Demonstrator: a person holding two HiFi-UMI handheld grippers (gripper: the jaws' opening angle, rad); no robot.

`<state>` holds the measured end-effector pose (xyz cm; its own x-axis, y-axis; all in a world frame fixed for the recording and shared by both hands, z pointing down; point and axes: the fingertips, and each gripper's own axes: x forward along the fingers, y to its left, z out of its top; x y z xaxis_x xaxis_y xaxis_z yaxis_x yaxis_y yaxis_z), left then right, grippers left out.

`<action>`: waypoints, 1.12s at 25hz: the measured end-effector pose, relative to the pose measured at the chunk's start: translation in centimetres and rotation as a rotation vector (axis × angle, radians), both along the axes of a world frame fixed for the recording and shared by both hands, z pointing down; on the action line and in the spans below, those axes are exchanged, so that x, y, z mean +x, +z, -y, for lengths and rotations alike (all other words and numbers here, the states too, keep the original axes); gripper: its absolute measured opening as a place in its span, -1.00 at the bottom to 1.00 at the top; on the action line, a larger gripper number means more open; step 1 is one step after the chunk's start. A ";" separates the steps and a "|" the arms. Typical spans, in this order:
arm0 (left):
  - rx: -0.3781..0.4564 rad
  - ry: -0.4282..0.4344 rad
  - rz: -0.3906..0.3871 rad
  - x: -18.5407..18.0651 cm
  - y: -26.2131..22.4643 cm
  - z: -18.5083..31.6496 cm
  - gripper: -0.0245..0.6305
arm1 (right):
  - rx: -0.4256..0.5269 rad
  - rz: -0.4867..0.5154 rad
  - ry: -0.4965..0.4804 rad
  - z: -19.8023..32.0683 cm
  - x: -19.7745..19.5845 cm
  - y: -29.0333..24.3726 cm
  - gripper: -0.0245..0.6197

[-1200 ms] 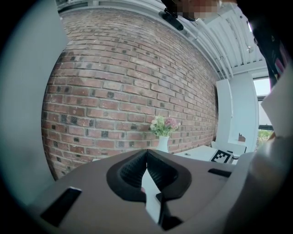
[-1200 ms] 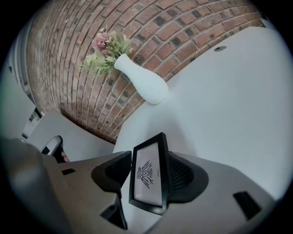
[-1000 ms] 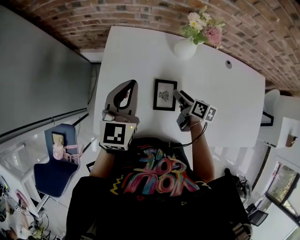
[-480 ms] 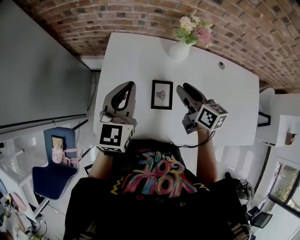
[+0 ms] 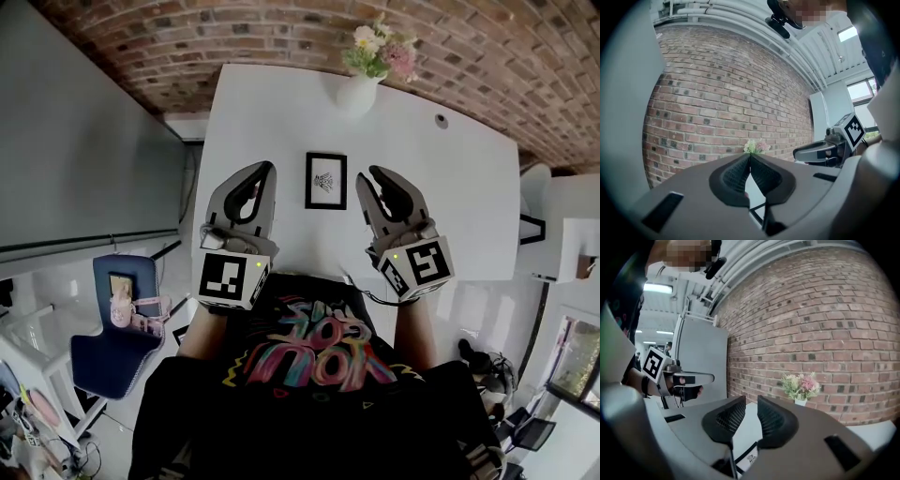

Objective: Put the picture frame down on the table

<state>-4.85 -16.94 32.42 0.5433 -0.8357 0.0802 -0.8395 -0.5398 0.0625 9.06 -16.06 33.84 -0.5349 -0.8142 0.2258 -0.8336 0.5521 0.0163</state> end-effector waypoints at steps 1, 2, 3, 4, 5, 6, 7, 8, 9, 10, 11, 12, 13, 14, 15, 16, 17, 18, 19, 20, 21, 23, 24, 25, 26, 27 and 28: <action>0.004 0.000 -0.002 0.0 -0.2 -0.2 -0.85 | 0.016 -0.011 0.002 -0.3 -0.2 -0.2 -0.62; 0.008 0.000 -0.005 0.0 -0.3 -0.3 -0.85 | 0.028 -0.018 0.005 -0.5 -0.4 -0.3 -0.65; 0.012 -0.001 -0.007 0.0 -0.5 -0.4 -0.85 | 0.038 -0.020 0.011 -0.6 -0.5 -0.5 -0.66; 0.015 -0.001 -0.009 0.0 -0.6 -0.5 -0.85 | 0.048 -0.018 0.016 -0.6 -0.6 -0.6 -0.66; 0.017 -0.001 -0.011 0.0 -0.7 -0.6 -0.85 | 0.059 -0.012 0.021 -0.7 -0.7 -0.8 -0.67; 0.020 -0.003 -0.017 0.1 -0.9 -0.6 -0.85 | 0.072 -0.006 0.025 -0.7 -0.8 -0.9 -0.71; 0.028 -0.009 -0.032 0.3 -1.1 -0.5 -0.85 | 0.086 -0.002 0.024 -0.8 -0.9 -1.1 -0.78; 0.037 -0.016 -0.051 0.4 -1.4 -0.4 -0.85 | 0.099 0.004 0.020 -0.9 -1.1 -1.3 -0.79; 0.041 -0.019 -0.058 0.4 -1.5 -0.3 -0.85 | 0.109 0.013 0.013 -1.0 -1.3 -1.6 -0.80; 0.037 -0.016 -0.049 0.4 -1.4 -0.3 -0.85 | 0.116 0.027 0.007 -1.1 -1.5 -1.8 -0.84; 0.031 -0.012 -0.035 0.4 -1.1 -0.3 -0.85 | 0.120 0.043 0.001 -1.2 -1.7 -2.0 -0.85; 0.029 -0.013 -0.036 0.3 -1.1 -0.3 -0.85 | 0.123 0.055 -0.004 -1.2 -1.9 -2.1 -0.85; 0.033 -0.021 -0.050 0.2 -1.3 -0.1 -0.85 | 0.123 0.061 -0.009 -1.2 -2.0 -2.2 -0.85; 0.038 -0.028 -0.063 0.1 -1.5 0.0 -0.85 | 0.120 0.063 -0.011 -1.2 -2.1 -2.1 -0.85; 0.039 -0.030 -0.064 0.0 -1.5 0.0 -0.85 | 0.116 0.063 -0.012 -1.1 -2.1 -2.1 -0.85; 0.037 -0.028 -0.055 0.0 -1.4 0.1 -0.85 | 0.112 0.065 -0.012 -1.0 -2.0 -2.0 -0.85; 0.036 -0.026 -0.049 0.0 -1.2 0.1 -0.85 | 0.107 0.068 -0.012 -0.9 -2.0 -1.8 -0.85; 0.037 -0.029 -0.054 0.0 -1.3 0.2 -0.85 | 0.101 0.071 -0.011 -0.7 -1.9 -1.7 -0.86; 0.040 -0.034 -0.064 0.0 -1.4 0.4 -0.85 | 0.095 0.074 -0.012 -0.6 -1.9 -1.6 -0.86; 0.041 -0.037 -0.070 -0.1 -1.5 0.5 -0.85 | 0.092 0.075 -0.013 -0.4 -1.9 -1.6 -0.86; 0.041 -0.038 -0.072 -0.1 -1.6 0.6 -0.85 | 0.092 0.074 -0.014 -0.3 -1.9 -1.6 -0.86; 0.035 -0.035 -0.063 -0.1 -1.4 0.7 -0.85 | 0.094 0.072 -0.016 -0.1 -1.9 -1.7 -0.86; 0.029 -0.030 -0.052 -0.1 -1.2 0.7 -0.85 | 0.094 0.072 -0.015 0.0 -1.9 -1.7 -0.86; 0.025 -0.027 -0.046 -0.1 -1.0 0.7 -0.85 | 0.094 0.073 -0.014 0.0 -1.9 -1.7 -0.86; 0.027 -0.029 -0.051 -0.1 -1.1 0.8 -0.85 | 0.094 0.073 -0.012 0.1 -1.8 -1.8 -0.86; 0.032 -0.033 -0.062 0.0 -1.2 0.9 -0.85 | 0.095 0.074 -0.011 0.2 -1.8 -1.8 -0.86; 0.036 -0.034 -0.068 0.1 -1.4 1.0 -0.85 | 0.095 0.075 -0.010 0.2 -1.7 -1.8 -0.86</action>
<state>-4.80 -17.89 31.06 0.5181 -0.8552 0.0132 -0.8516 -0.5143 0.1009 7.36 -16.24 32.06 -0.5554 -0.8247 0.1067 -0.8290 0.5592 0.0063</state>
